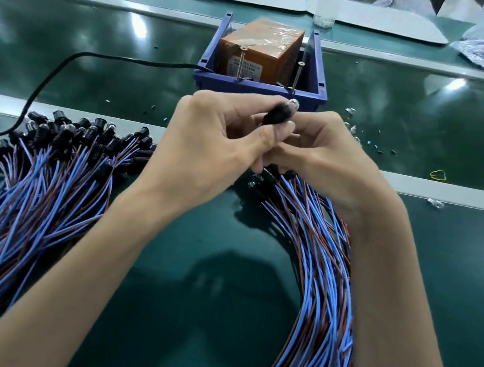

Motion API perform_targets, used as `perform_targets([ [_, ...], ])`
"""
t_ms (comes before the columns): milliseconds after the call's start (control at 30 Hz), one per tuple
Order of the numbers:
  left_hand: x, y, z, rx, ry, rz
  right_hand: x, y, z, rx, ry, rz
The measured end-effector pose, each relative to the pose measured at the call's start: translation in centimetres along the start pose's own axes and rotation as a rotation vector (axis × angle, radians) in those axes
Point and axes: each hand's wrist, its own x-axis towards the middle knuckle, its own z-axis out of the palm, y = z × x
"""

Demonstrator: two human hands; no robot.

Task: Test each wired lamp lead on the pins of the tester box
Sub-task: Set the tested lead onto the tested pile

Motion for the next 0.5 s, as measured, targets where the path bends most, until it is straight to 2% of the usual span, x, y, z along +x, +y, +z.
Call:
perform_targets([
  [200, -0.1, 0.5, 0.0, -0.058, -0.013, -0.046, 0.3, 0.2, 0.5, 0.02, 0.039, 0.013],
  [300, -0.4, 1.3, 1.1, -0.385, 0.044, -0.136, 0.5, 0.0, 0.9, 0.09, 0.21, -0.03],
  [400, -1.0, 1.8, 3.2, -0.817, 0.146, -0.489, 0.9, -0.4, 0.9, 0.177, 0.39, -0.034],
  [467, -1.3, 1.6, 4.2, -0.977, 0.145, -0.732, 1.0, -0.7, 0.8, 0.224, 0.457, -0.026],
  [500, -1.3, 1.5, 4.4, -1.02, 0.144, -0.797, 1.0, -0.9, 0.7, 0.257, 0.479, -0.023],
])
